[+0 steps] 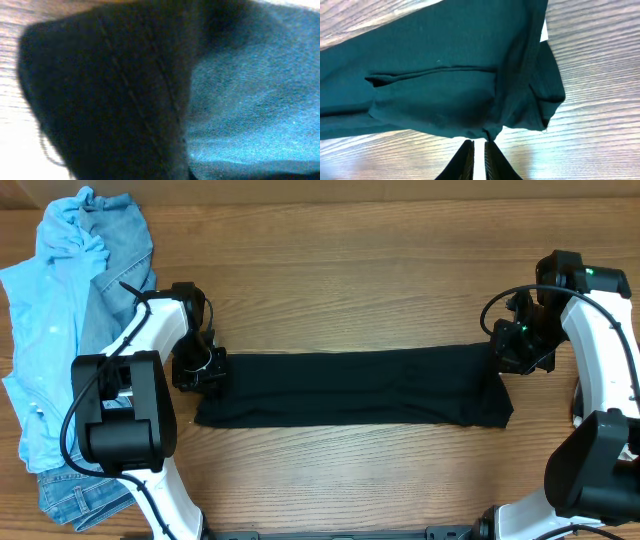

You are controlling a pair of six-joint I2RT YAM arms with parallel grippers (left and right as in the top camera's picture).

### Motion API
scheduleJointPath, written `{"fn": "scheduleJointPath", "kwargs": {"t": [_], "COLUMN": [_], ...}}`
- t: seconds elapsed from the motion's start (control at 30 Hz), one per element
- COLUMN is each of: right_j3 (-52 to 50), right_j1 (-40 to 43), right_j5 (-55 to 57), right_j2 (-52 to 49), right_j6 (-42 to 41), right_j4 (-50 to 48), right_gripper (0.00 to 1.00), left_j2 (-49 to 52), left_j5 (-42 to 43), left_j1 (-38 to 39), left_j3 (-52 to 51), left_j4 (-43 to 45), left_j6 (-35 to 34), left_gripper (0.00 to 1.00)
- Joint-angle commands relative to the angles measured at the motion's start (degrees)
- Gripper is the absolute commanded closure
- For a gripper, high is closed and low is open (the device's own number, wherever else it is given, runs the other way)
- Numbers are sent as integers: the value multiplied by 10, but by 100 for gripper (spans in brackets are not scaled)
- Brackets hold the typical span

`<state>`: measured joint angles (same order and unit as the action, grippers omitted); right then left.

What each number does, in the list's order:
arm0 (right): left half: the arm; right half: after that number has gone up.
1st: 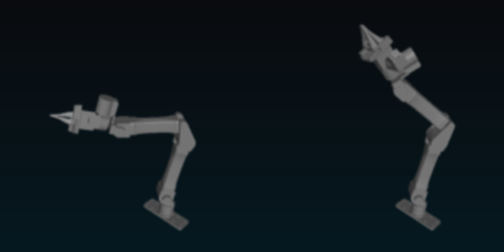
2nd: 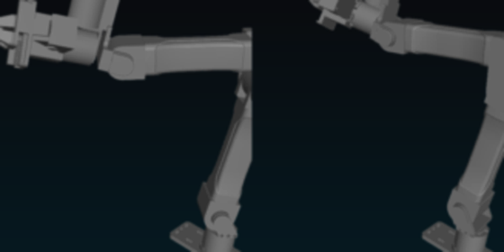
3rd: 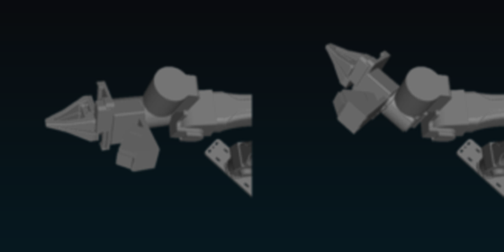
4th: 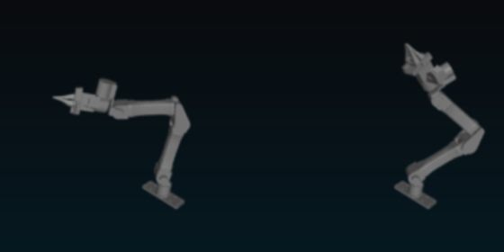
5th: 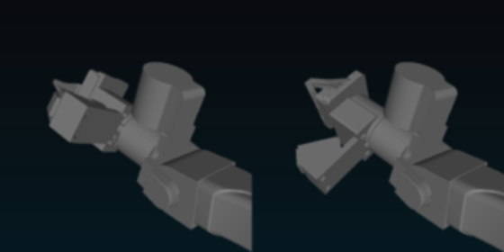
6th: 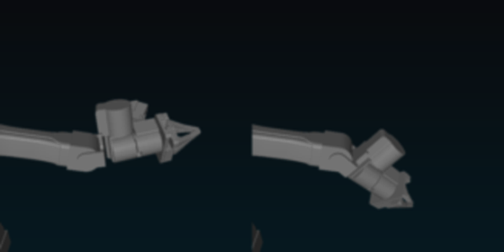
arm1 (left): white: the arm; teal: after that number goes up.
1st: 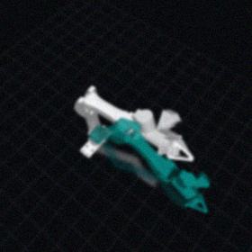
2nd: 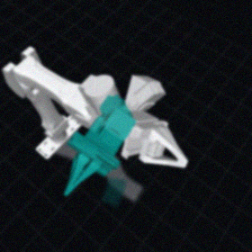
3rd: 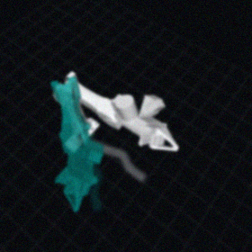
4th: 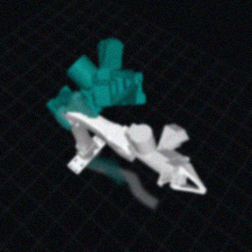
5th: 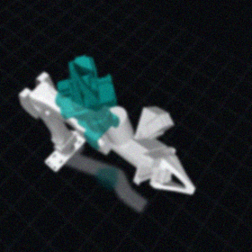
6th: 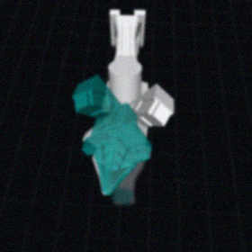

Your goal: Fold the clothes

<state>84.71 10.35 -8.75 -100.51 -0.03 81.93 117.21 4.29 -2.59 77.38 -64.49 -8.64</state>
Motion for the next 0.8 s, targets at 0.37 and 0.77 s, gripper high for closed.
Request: {"fn": "scheduleJointPath", "kwargs": {"t": [0.37, 0.77], "right_j3": [-1, -1], "right_j1": [-2, -2], "right_j5": [-3, -3], "right_j2": [5, 5], "right_j6": [-2, -2], "right_j4": [-8, -9], "right_gripper": [92, 92], "left_j2": [0, 0], "left_j5": [-30, 152], "left_j1": [-162, -49], "left_j3": [233, 295], "left_j4": [-118, -208], "left_j6": [22, 79], "left_gripper": [96, 96]}}
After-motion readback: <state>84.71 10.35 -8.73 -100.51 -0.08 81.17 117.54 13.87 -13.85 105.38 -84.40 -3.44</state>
